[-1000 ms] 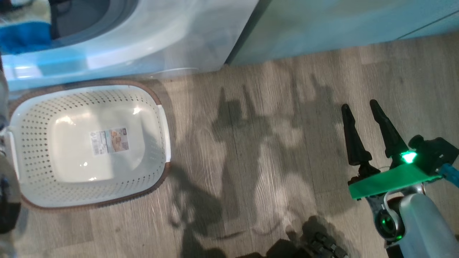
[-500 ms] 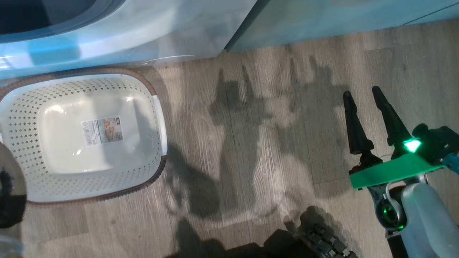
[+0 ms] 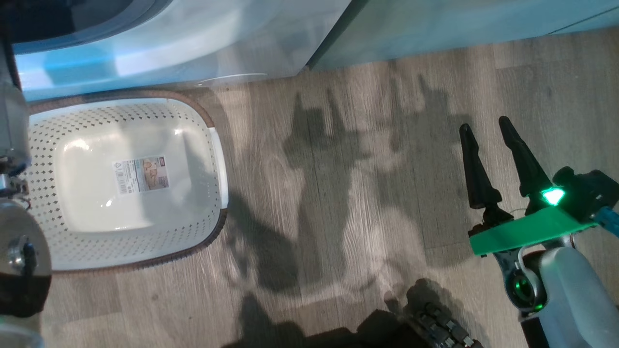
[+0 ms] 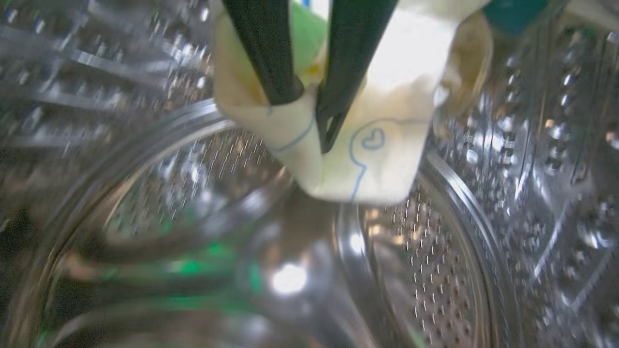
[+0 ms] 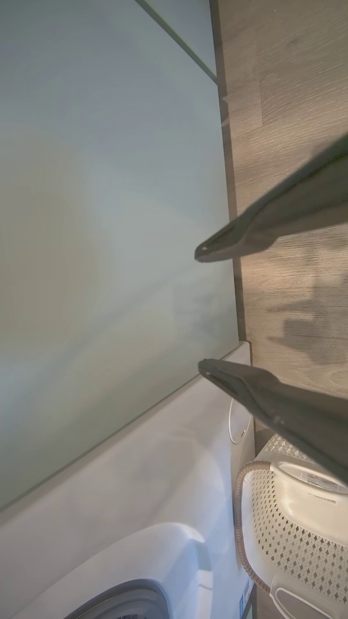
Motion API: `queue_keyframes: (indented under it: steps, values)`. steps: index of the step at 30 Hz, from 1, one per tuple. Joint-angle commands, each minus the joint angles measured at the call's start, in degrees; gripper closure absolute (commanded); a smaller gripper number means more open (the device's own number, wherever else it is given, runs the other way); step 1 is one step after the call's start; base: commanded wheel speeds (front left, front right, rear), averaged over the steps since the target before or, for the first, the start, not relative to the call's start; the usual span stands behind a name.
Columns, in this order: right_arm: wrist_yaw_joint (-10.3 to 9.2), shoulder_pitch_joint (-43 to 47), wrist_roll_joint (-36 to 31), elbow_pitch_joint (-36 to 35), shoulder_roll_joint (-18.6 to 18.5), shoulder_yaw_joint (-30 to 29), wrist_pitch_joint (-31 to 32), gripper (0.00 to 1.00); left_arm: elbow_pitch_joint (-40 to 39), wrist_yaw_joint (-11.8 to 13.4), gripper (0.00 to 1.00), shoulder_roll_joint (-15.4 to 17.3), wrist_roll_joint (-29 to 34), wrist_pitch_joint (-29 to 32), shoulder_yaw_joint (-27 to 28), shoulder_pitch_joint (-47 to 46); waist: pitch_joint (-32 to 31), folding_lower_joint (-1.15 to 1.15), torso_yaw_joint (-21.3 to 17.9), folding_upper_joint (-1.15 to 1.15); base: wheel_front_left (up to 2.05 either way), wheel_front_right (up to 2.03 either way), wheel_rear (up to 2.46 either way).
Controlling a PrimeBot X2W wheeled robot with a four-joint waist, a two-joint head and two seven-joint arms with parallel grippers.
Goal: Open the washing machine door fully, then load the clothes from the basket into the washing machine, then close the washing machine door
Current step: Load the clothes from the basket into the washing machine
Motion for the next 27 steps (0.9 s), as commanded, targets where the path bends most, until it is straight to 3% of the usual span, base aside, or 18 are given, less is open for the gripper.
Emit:
queue_keyframes:
  steps: [1, 2, 15, 27]
  values:
    - [-0.16, 0.58, -0.48, -1.18, -0.05, 0.76, -0.38, 0.0, 0.15, -0.09, 0.04, 3.15, 0.98, -0.12, -0.83, -1.29, -0.13, 0.0, 0.01, 0.0, 0.0, 0.0, 0.0]
    - [-0.16, 0.62, -0.5, -1.17, -0.04, 0.74, -0.38, 0.0, 1.94, -0.07, 0.0, 3.45, 1.48, -0.12, -1.37, -1.65, -0.22, 0.0, 0.02, 0.0, 0.0, 0.0, 0.0]
    - [-0.16, 1.4, -0.53, -0.76, -0.04, 0.0, -0.38, 0.0, 16.02, 0.07, 0.0, 4.42, 4.08, -0.1, -5.67, -3.27, -3.39, 0.0, 0.81, 0.0, 0.0, 0.0, 0.0]
    - [-0.16, 3.85, -0.48, -0.15, -0.57, -0.94, -0.38, 0.0, 17.81, -0.18, 0.0, 1.87, 1.76, -0.12, -8.9, 4.33, -10.34, 0.0, 2.99, 0.0, 0.0, 0.0, 0.0]
